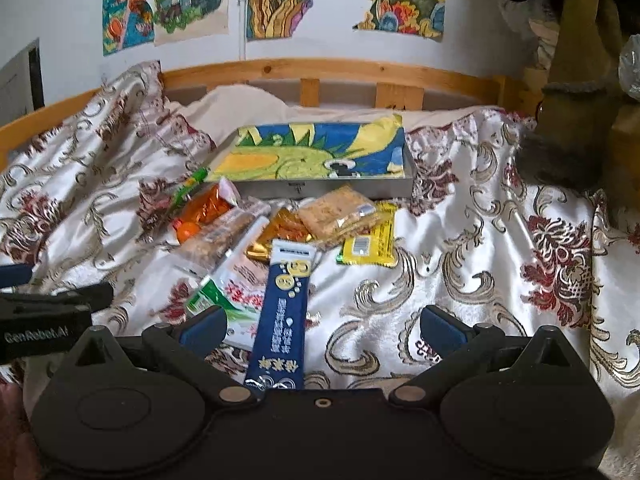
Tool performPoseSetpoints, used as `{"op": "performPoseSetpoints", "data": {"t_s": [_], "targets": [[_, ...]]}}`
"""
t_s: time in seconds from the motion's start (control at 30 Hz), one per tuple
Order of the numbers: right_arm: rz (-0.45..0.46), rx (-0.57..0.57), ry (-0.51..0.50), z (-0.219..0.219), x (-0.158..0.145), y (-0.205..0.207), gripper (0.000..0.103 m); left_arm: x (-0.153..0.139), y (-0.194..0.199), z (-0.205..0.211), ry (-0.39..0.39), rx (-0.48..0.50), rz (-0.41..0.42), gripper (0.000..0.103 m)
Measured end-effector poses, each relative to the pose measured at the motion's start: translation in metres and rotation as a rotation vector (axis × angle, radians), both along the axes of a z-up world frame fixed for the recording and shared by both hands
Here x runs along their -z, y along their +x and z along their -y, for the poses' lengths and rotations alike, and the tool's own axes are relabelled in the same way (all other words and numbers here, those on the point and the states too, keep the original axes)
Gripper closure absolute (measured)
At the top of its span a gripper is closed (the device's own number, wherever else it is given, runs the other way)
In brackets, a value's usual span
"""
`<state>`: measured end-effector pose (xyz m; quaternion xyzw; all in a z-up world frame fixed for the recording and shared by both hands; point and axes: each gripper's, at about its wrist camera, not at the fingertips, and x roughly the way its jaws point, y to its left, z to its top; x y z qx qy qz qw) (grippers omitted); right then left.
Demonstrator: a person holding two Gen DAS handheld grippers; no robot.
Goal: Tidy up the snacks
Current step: 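Move the right tool toward the blue Ca tube while the left tool approaches the brown-wrapped bar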
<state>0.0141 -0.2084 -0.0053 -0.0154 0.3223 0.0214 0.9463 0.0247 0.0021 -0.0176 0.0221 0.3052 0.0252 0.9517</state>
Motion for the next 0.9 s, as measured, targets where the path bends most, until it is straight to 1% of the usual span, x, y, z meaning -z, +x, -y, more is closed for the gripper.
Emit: {"op": "performPoseSetpoints", "data": {"t_s": [0.17, 0.3, 0.53, 0.77, 0.9], "targets": [[-0.01, -0.033, -0.007, -0.004, -0.001, 0.008, 0.001, -0.001, 0.013, -0.002, -0.005, -0.009, -0.017, 0.0], [0.007, -0.074, -0.047, -0.009, -0.005, 0.019, 0.001, -0.005, 0.026, 0.001, 0.004, 0.004, -0.012, 0.001], [-0.006, -0.172, -0.113, -0.011, -0.002, 0.038, 0.001, -0.005, 0.055, 0.004, 0.016, 0.022, -0.029, 0.0], [-0.085, -0.246, -0.11, -0.014, 0.01, 0.057, 0.001, 0.001, 0.077, 0.003, 0.007, 0.035, -0.065, 0.001], [-0.114, -0.276, -0.098, -0.018, 0.017, 0.064, 0.001, 0.005, 0.087, 0.005, -0.008, 0.081, -0.083, 0.001]]}}
